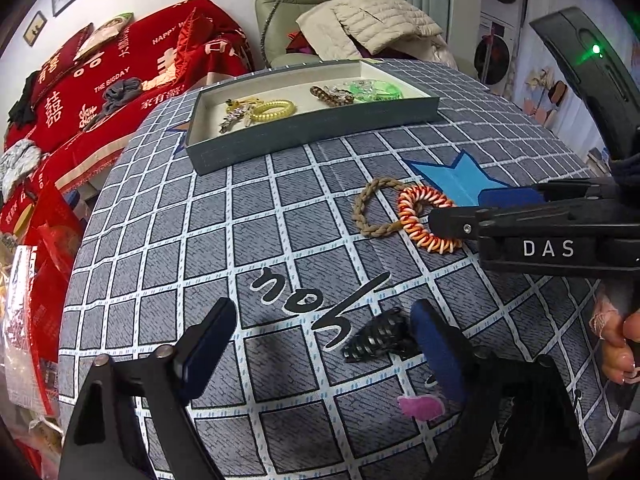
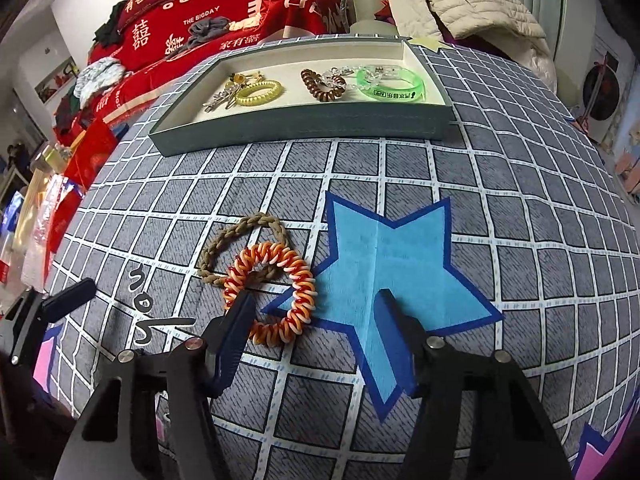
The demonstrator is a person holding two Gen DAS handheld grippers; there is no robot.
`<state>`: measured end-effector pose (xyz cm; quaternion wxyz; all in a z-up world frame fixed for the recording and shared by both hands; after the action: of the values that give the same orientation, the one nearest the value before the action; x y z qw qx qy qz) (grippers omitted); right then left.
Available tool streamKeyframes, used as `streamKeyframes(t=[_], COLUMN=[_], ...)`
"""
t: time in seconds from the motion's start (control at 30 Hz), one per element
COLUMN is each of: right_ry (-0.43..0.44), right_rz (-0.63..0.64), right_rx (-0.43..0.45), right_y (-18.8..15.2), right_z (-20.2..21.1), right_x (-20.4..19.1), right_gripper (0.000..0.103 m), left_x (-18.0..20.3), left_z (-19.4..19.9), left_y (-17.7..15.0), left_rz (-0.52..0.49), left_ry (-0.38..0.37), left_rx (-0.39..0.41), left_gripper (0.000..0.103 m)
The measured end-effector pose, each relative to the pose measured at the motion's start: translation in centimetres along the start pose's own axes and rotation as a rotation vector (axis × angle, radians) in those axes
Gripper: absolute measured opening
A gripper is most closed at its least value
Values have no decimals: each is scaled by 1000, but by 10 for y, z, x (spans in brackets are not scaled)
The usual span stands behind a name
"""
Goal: Organize jewelry
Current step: 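Grasp the black claw clip with the left gripper while the right grasps the orange-white coil tie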
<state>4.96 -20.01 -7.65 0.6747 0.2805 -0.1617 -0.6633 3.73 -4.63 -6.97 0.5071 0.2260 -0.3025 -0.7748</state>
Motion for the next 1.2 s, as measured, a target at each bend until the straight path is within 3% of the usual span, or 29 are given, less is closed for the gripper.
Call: streamKeyframes(t=[0.1, 0.43, 0.5, 0.57, 0.63, 0.97, 1.07, 1.2], right_ry=[-5, -81, -93, -88, -88, -79, -75, -63], right_rz=[-2, 100, 123, 117, 116, 119, 120, 105], right_rx=[0, -2, 5, 5, 5, 8, 11, 20], right_y=[-1, 0, -1, -1, -1, -4, -5, -6], right_z=[1, -4, -4, -4, -3, -2, 0, 2], right_x=[0, -11, -14, -13, -13, -14, -16, -16], right_gripper=[63, 59, 60, 59, 59, 55, 47, 14], left_x=[6, 9, 9, 9, 9, 5, 1, -3], left_z=[-4, -3, -2, -2, -1, 3, 4, 6], left_y=[-2, -5, -5, -5, -5, -7, -6, -4], left_rz=[-35, -37, -28, -23, -25, -6, 8, 16], left_ry=[-18, -53, -75, -83, -96, -106, -104, -95], left_rx=[-17, -25, -29, -35, -31, -38, -37, -33], left_gripper=[91, 86, 76, 74, 56, 56, 56, 52])
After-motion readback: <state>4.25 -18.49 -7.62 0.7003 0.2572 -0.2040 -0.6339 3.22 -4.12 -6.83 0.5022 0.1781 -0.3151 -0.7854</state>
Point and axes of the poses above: each gripper's, at about its wrist camera, not at the fingertips, and z roughly against the way its jaws point, x to its right, y to its top, the point moved 1 cm from there along -z, roughly the way its jaws point, and after that the axes turned 7 degrees about x, right-handed, at the moved point
